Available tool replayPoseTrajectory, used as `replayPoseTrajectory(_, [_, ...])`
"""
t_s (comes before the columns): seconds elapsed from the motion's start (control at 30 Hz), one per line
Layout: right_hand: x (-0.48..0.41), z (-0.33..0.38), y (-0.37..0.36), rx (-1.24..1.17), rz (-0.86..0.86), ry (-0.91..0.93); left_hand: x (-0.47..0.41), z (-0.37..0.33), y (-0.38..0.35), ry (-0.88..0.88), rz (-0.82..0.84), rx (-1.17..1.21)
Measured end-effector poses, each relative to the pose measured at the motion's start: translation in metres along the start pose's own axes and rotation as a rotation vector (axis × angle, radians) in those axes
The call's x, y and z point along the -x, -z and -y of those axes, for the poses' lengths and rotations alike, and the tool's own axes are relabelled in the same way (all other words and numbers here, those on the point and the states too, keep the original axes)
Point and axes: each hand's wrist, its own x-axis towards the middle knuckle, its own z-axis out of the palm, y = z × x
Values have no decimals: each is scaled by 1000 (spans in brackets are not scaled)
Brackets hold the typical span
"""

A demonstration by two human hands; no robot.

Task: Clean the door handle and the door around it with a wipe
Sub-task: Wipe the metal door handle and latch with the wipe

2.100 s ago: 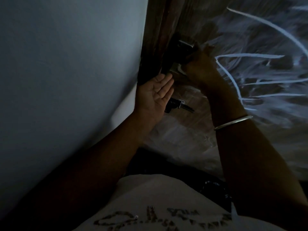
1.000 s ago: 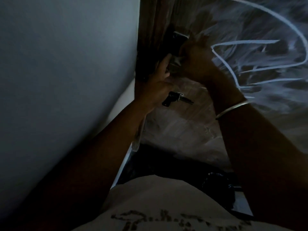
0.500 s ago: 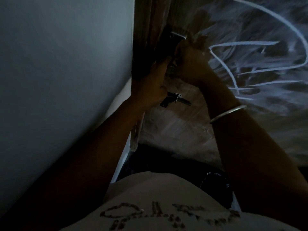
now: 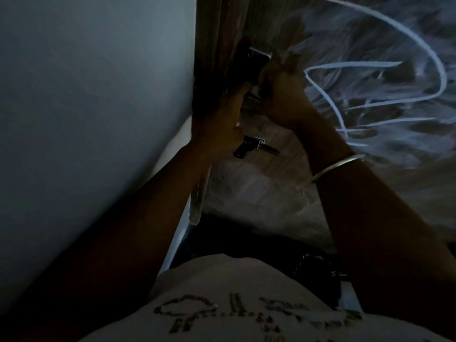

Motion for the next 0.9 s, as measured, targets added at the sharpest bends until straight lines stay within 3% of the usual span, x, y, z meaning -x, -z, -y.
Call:
replayPoseTrajectory(0.2, [19,-25,10,-8,-24,-61,5,-5,7,-20,42,64])
replayPoseTrajectory(0.27, [29,-26,2,-95,-180,-178,6,-7,8,-28,45,73])
replayPoseTrajectory(0.4, [58,-9,-28,-502,-668,-414,4,-5,7,-12,20,48])
replayPoseTrajectory(0.5, [61,-2,-41,-740,-816,-550,5,-1,4,-16,22,46])
replayPoseTrajectory(0.6, [55,0,-45,-932,-784,-692,4,2,2,-30,20,49])
replayPoseTrajectory(0.9, [57,-3,-44,-1321,-804,-804,3,5,1,-25,8,34])
